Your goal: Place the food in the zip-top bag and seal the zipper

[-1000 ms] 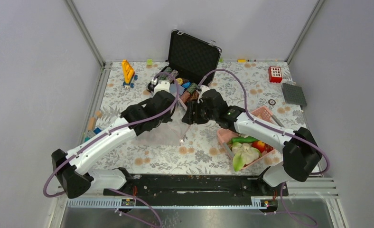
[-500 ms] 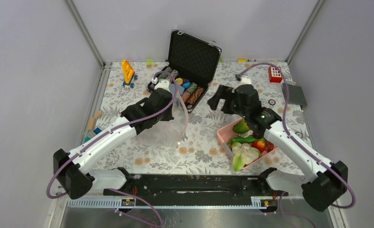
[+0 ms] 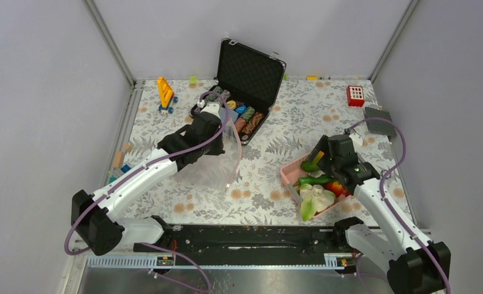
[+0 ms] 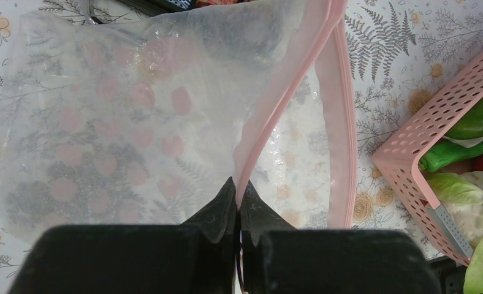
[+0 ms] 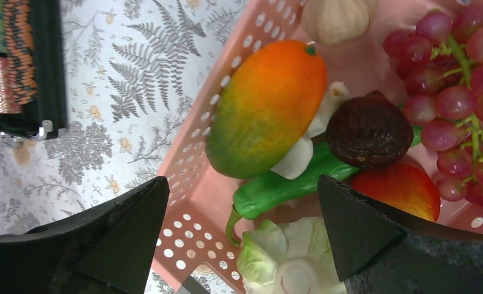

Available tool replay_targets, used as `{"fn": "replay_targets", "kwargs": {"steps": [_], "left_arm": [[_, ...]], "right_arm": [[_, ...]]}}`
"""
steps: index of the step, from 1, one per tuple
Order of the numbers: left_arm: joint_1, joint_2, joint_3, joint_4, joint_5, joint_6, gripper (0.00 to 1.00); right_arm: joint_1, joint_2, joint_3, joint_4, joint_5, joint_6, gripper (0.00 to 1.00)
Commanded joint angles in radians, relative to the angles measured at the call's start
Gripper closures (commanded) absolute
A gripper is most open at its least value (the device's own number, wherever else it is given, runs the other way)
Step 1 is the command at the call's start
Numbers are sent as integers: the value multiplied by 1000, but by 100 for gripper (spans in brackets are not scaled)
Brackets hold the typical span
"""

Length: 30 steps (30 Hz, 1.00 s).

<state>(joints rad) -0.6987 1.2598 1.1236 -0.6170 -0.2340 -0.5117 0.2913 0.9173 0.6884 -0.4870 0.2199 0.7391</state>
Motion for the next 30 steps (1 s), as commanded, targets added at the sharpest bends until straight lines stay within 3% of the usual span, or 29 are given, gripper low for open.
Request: {"fn": "replay_targets", "kwargs": {"steps": [1, 17, 24, 30], "left_arm": [[5, -7, -2, 57, 29, 18, 100], [4, -20, -15, 77, 43, 21, 100], [4, -19, -13, 80, 52, 20, 100], [5, -23, -13, 82, 52, 18, 100]], "right_arm": [[-14, 13, -34, 43, 43, 57, 1], [-39, 133, -184, 397, 127, 162, 18], [-40, 112, -220, 462, 135, 188, 39], [-40, -50, -217, 339, 186, 137, 60]]}}
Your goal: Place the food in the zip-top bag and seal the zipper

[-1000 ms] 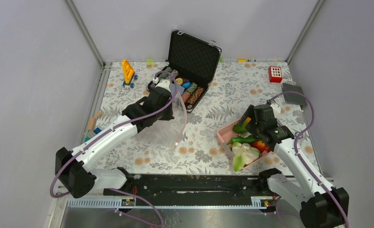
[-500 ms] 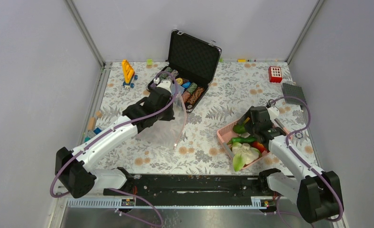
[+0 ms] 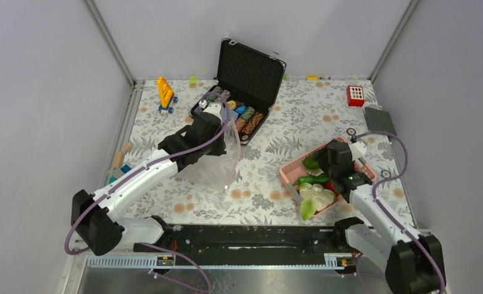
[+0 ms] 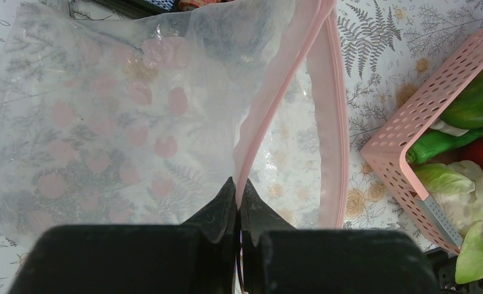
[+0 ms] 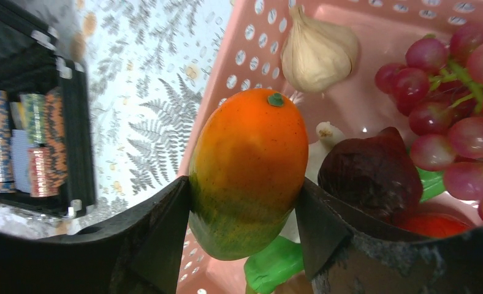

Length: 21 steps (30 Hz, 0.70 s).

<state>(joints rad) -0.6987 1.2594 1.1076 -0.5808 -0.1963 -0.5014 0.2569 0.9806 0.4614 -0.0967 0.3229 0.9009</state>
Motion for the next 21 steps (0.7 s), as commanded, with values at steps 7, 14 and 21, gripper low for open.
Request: {"fn": "replay_targets", "kwargs": {"steps": [7, 14, 21], "left_arm": [[4, -16, 5, 49, 19, 0, 100], [5, -15, 5, 49, 37, -8, 100], [5, -16, 4, 48, 42, -16, 100]], "right_arm": [[-4, -325, 30, -86, -85, -202, 66], [197, -214, 148, 216, -432, -349, 68], [395, -13, 255, 566, -611, -355, 68]]}}
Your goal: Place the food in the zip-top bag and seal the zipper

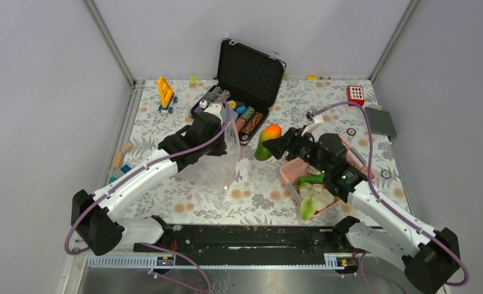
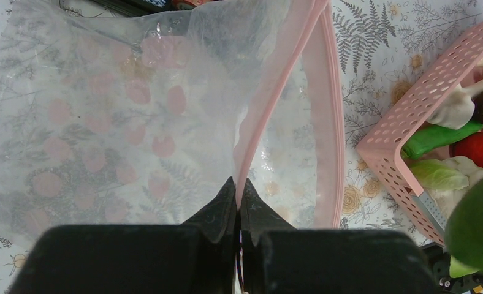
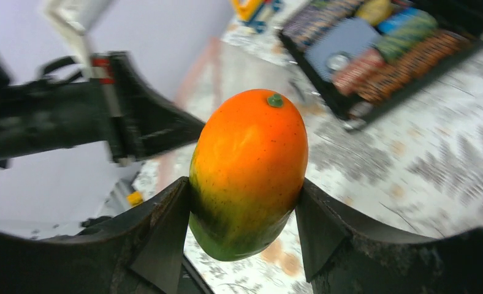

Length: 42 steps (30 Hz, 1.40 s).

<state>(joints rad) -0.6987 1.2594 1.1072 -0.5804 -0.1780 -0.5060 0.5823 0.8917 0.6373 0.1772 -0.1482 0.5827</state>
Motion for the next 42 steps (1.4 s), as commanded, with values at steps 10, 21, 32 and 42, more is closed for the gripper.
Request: {"fn": "replay_targets", "kwargs": {"steps": [10, 21, 32, 42], "left_arm": [[4, -35, 5, 32, 49, -39, 100], [4, -100, 7, 11, 85, -81, 100], [4, -122, 21, 17, 94, -114, 100], [4, -131, 17, 41, 95, -126, 100]], "right_arm": [[215, 325, 219, 368, -100, -57, 68], [246, 401, 231, 203, 223, -156, 69], [292, 413, 285, 129, 182, -304, 54], [292, 395, 329, 11, 67, -326, 6]]}}
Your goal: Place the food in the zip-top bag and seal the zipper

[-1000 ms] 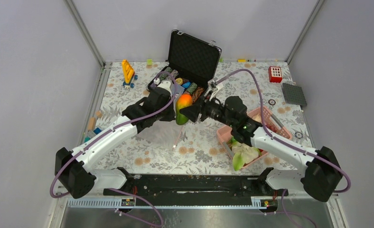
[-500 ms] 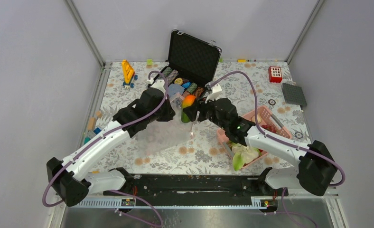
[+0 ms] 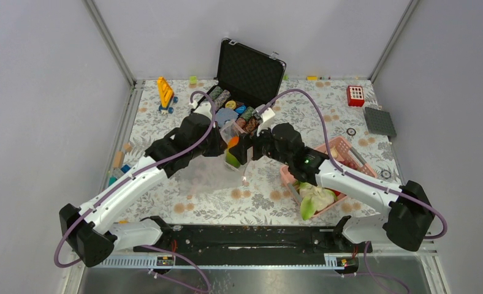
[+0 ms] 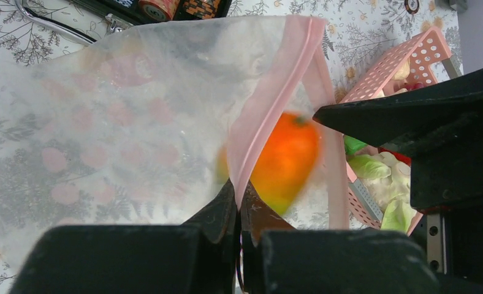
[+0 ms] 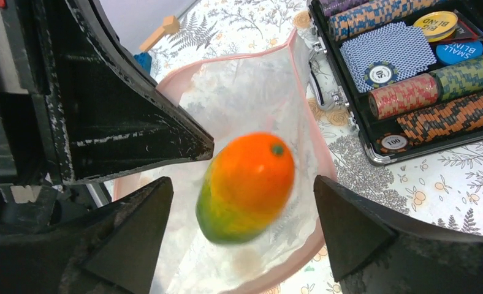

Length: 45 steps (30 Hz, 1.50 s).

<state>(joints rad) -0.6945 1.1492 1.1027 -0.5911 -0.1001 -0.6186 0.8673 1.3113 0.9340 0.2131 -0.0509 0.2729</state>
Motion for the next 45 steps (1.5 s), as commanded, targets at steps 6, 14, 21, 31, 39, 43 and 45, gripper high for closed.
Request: {"fn": "replay_targets", "kwargs": {"steps": [6, 14, 21, 31, 39, 43, 45], "left_arm": [[0, -33, 18, 54, 5, -15, 100], [0, -5, 11, 84, -1, -3, 100], [1, 30, 7, 115, 11, 11, 100], [5, 60, 4, 134, 40, 20, 100], [7, 81, 10, 132, 44, 25, 100], [12, 86, 8, 129, 41, 26, 100], [14, 87, 8, 128, 41, 27, 100]], "right_arm": [[7, -65, 36, -47, 18, 2, 0], [-1, -195, 35, -191, 286, 94, 0], [-189, -312, 25, -586, 343, 302, 0], [-515, -322, -79, -882, 480, 324, 0], [-666, -156, -91, -883, 477, 275, 0], [-694, -106, -117, -845, 453, 275, 0], [-708, -88, -129, -827, 446, 275, 0]]}}
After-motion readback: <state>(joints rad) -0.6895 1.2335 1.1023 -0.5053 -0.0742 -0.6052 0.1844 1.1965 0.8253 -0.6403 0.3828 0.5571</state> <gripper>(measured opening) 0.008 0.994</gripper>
